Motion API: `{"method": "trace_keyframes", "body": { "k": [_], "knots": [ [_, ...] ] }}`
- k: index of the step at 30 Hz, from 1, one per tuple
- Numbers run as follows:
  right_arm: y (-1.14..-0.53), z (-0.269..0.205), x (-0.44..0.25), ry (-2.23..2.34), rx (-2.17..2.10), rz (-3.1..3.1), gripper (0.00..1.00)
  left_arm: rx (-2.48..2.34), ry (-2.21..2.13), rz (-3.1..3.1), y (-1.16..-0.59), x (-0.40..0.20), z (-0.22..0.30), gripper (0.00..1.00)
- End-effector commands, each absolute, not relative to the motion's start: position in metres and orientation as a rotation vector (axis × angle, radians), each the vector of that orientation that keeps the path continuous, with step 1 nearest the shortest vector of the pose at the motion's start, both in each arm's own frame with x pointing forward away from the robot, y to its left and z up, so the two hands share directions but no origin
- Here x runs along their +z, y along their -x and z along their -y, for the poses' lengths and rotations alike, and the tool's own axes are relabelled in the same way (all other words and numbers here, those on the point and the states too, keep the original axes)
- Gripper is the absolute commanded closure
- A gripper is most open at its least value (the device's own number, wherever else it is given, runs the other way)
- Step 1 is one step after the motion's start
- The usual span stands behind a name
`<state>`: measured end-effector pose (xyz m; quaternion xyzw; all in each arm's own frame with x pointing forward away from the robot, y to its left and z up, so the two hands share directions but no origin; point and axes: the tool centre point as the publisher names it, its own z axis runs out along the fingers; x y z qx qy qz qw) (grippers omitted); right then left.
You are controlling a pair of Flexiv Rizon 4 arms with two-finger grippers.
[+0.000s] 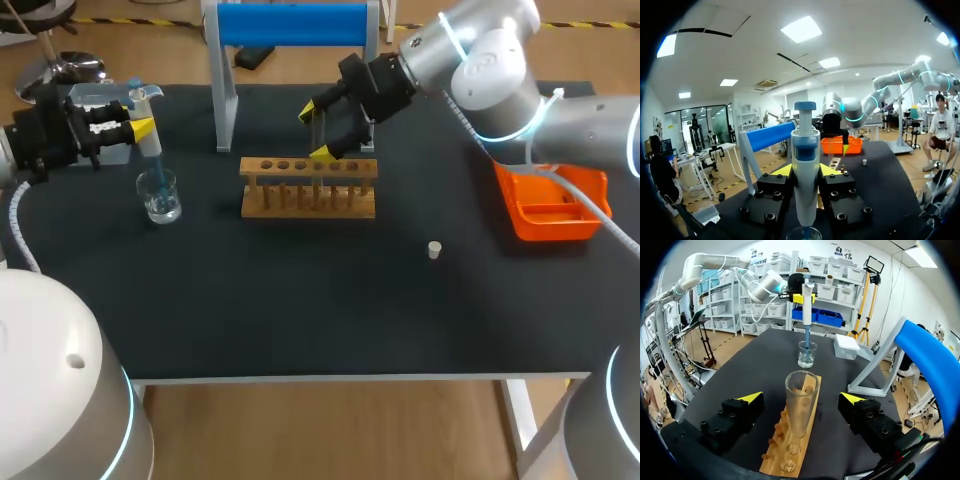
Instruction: Invert the test tube, pick up the pipette, mount the tip to pipette, aspirate from beaker and dispense into the tube, eject the tip, return the pipette, and cap with the stopper.
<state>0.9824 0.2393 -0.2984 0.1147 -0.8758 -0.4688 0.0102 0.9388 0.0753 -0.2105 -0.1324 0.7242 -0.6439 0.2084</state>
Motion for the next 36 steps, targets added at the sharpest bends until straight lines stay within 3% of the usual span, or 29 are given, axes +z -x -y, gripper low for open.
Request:
{"method": "trace_keyframes", "body": {
  "k": [1,36],
  "knots": [
    [-0.9827,-0.2383,-0.2974,-0.359,-1.459,2.734,0.00,-1.791,0.369,-2.017,-0.9386,-0.2101,-0.0753,1.00],
    [-0.9827,-0.2383,-0.2974,-0.359,-1.459,2.734,0.00,-1.782,0.367,-2.023,-0.9384,-0.2076,-0.0740,1.00]
  ]
}}
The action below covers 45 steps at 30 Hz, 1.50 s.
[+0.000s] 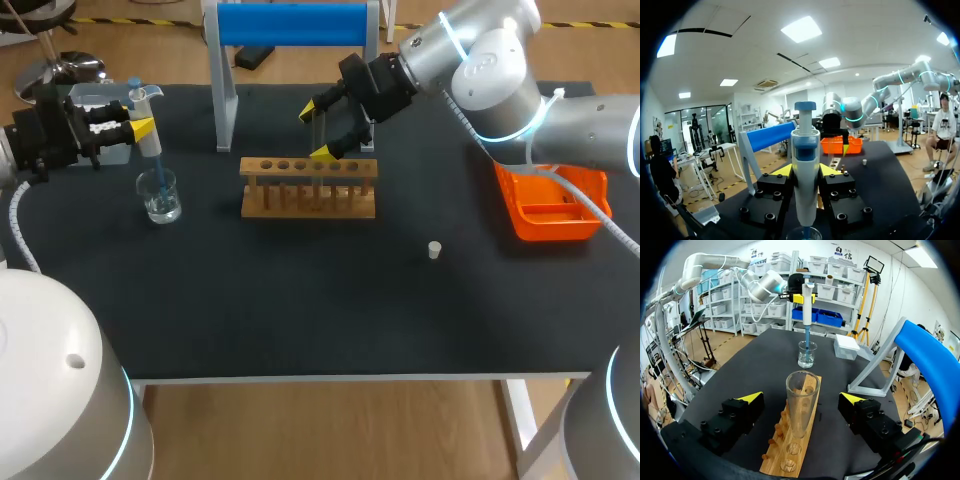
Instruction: Invert the test tube, pick up the pipette, mount the tip to pipette, aspirate from beaker and dispense into the tube, eject the tip, return the pipette, and cap with the stopper.
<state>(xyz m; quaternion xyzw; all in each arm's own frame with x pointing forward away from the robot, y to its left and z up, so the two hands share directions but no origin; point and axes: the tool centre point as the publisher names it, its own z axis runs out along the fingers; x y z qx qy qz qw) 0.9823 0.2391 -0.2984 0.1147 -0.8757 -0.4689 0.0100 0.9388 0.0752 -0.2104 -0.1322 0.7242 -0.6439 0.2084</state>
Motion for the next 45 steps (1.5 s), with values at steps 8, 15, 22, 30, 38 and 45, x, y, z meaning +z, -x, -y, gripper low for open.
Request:
{"method": "trace_keyframes", "body": {
  "k": [8,15,22,30,38,45],
  "knots": [
    [-0.983,-0.238,-0.297,-0.359,-1.459,2.734,0.00,-1.747,0.357,-2.023,-0.935,-0.190,-0.073,1.00],
    [-0.983,-0.238,-0.297,-0.359,-1.459,2.734,0.00,-1.717,0.335,-2.027,-0.932,-0.170,-0.071,1.00],
    [-0.983,-0.238,-0.297,-0.359,-1.459,2.734,0.00,-1.716,0.314,-2.026,-0.929,-0.151,-0.065,1.00],
    [-0.983,-0.238,-0.297,-0.359,-1.459,2.734,0.00,-1.652,0.287,-2.056,-0.928,-0.117,-0.060,1.00],
    [-0.983,-0.238,-0.297,-0.359,-1.459,2.734,0.00,-1.672,0.189,-2.126,-0.926,-0.069,-0.015,1.00],
    [-0.983,-0.238,-0.297,-0.359,-1.459,2.734,0.00,-1.763,0.161,-2.190,-0.922,-0.043,0.031,1.00]
  ]
}}
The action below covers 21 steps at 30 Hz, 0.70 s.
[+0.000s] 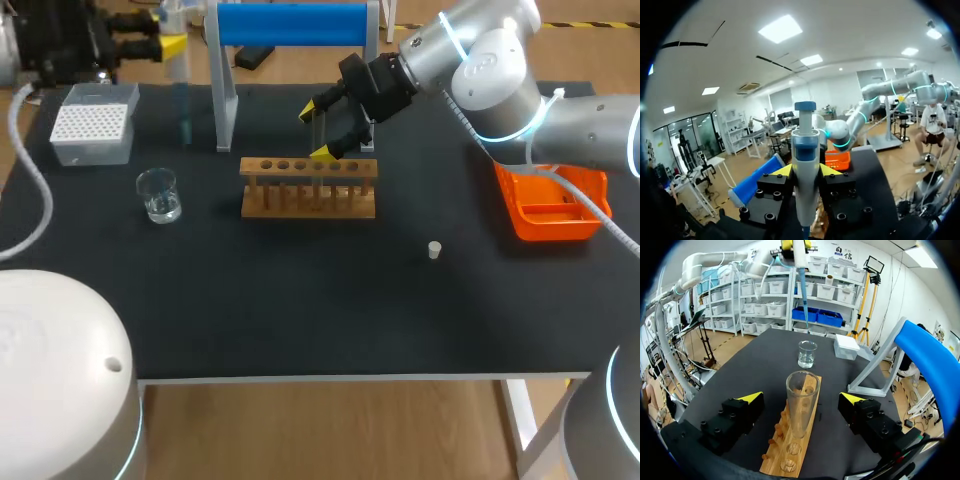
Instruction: Invert the test tube, pick up the pipette, mount the tip to pipette, aspirate from beaker and dispense into the tube, eject the tip, return the pipette, and cap with the stopper.
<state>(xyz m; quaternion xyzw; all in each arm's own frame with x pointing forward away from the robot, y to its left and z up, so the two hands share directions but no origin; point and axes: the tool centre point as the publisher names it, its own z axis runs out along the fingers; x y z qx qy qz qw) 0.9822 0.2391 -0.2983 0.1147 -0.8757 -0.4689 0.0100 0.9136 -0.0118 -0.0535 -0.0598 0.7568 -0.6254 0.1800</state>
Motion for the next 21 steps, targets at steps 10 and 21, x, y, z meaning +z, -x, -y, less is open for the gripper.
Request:
{"method": "trace_keyframes", "body": {
  "k": [10,21],
  "knots": [
    [-0.983,-0.238,-0.297,-0.359,-1.459,2.734,0.00,-1.856,0.048,-2.265,-0.922,-0.026,0.089,1.00],
    [-0.983,-0.238,-0.297,-0.359,-1.459,2.734,0.00,-1.883,-0.039,-2.310,-0.924,-0.020,0.127,1.00]
  ]
}}
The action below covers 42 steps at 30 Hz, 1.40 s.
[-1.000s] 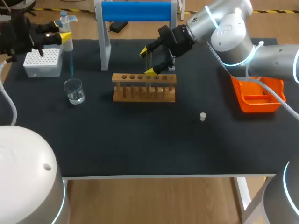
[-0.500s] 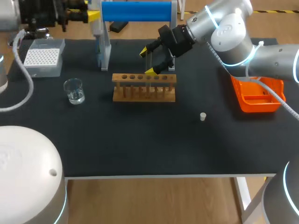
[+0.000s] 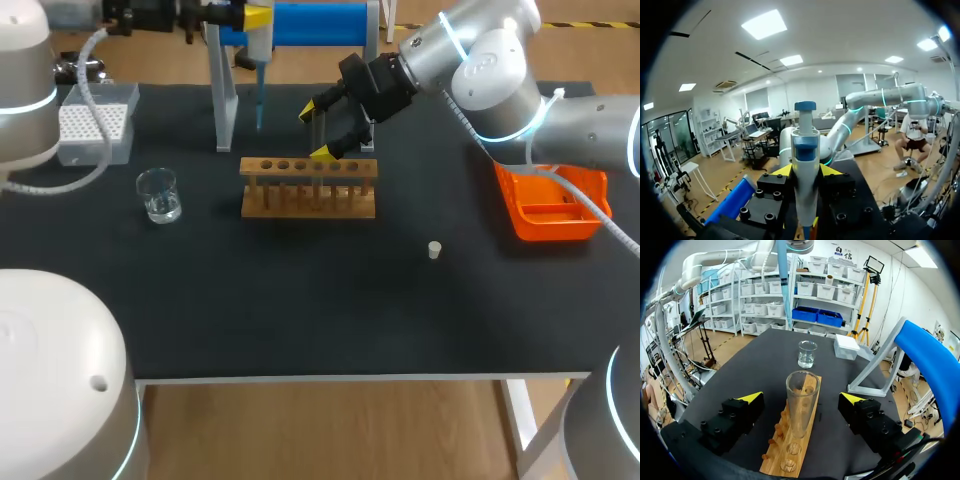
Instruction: Invert the test tube, pick up the pipette, mount the tip to pipette, aspirate from beaker and dispense into the tube, eject the tip, return the pipette, and cap with the stopper.
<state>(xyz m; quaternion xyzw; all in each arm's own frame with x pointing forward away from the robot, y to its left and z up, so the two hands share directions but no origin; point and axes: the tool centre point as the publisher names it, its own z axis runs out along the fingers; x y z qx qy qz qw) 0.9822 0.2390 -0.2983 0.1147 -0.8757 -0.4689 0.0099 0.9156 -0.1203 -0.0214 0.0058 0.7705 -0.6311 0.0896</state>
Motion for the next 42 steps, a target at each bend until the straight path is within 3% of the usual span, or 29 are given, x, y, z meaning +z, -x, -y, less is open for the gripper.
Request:
{"method": "trace_keyframes", "body": {
  "k": [1,42],
  "knots": [
    [-0.9827,-0.2383,-0.2974,-0.359,-1.459,2.734,0.00,-1.883,-0.039,-2.310,-0.9237,-0.0204,0.1265,1.00],
    [-0.9870,-0.2327,-0.2954,-0.354,-1.476,2.741,0.00,-1.883,-0.039,-2.310,-0.9237,-0.0204,0.1265,1.00]
  ]
}}
